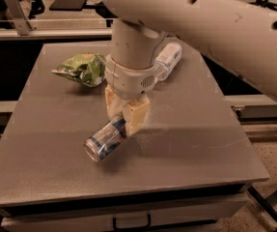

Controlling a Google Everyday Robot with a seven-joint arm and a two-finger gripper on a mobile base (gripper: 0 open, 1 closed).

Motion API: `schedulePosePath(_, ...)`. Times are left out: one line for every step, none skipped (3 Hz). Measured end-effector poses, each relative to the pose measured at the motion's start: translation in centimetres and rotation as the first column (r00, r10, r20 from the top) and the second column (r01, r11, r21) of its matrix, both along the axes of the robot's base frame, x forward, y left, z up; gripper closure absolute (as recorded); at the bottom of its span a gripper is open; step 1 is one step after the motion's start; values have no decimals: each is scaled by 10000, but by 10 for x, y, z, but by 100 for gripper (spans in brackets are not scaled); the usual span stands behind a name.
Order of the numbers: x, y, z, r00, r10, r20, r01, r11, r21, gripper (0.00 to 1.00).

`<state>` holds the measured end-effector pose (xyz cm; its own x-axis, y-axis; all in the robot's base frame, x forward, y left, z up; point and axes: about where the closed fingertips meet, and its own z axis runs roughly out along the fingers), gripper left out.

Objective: Pick redbull can

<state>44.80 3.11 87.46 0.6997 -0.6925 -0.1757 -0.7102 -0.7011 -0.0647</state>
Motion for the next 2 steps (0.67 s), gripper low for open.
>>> schedulePosePath(4, -2, 33, 9997, -92, -207, 105, 9979, 633, 100)
schedulePosePath(8, -1, 66, 9997, -129, -219, 157, 9913, 1305, 100)
